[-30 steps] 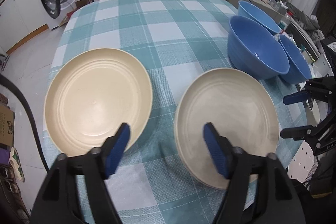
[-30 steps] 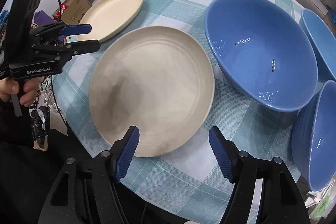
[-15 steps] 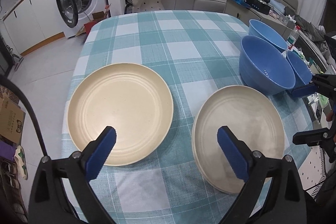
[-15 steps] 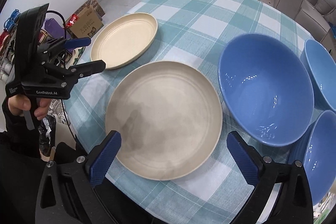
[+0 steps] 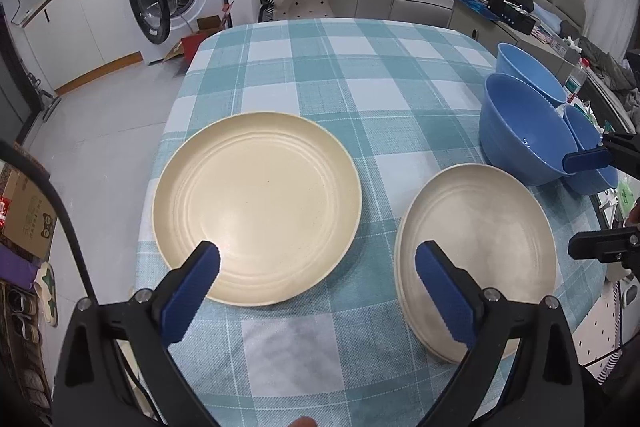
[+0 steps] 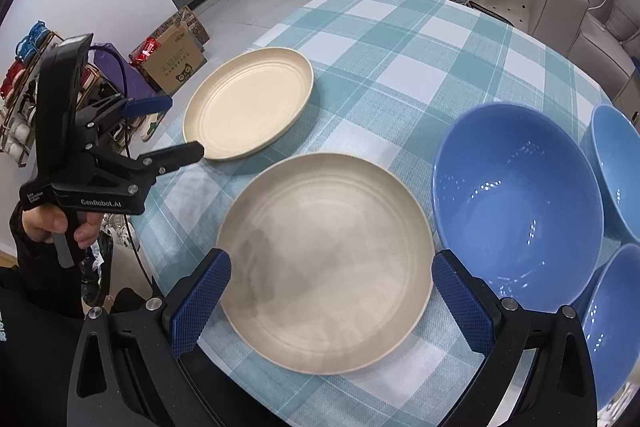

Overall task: Organize plates and bowls
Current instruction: 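Pull both open grippers back and up away from the released plates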

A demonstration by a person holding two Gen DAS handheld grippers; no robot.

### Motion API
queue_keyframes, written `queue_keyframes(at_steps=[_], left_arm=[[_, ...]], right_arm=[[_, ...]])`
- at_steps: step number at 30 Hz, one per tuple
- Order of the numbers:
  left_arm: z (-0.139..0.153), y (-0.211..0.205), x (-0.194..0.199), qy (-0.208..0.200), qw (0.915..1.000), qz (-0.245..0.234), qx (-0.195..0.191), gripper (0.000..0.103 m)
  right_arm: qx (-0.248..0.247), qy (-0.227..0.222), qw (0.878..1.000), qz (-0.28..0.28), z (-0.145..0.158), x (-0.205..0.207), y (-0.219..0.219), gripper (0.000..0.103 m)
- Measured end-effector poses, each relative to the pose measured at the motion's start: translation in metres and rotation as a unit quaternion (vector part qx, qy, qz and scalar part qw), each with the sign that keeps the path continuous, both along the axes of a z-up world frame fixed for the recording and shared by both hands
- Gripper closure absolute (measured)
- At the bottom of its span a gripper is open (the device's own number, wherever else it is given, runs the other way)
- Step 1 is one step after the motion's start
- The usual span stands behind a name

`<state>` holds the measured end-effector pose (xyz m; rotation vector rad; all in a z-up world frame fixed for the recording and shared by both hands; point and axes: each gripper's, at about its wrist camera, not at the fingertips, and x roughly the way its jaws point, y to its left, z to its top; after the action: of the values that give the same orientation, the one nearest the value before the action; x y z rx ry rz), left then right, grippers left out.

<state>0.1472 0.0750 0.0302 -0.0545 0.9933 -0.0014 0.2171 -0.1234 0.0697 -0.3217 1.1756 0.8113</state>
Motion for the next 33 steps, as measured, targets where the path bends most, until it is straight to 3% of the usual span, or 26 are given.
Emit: queue_keyframes(at_steps=[5, 33], left_arm=[[0.0, 0.006, -0.004, -0.006, 0.9999, 0.008, 0.001, 0.0], [-0.002, 0.062, -0.008, -0.023, 0.9968, 0.076, -0.01, 0.0]], right_arm=[[0.009, -0.005, 1.0, 0.006, 0.004, 0.004, 0.012, 0.001], [0.025, 0.004, 1.0, 0.01, 0.0, 0.037, 0.076, 0.001]])
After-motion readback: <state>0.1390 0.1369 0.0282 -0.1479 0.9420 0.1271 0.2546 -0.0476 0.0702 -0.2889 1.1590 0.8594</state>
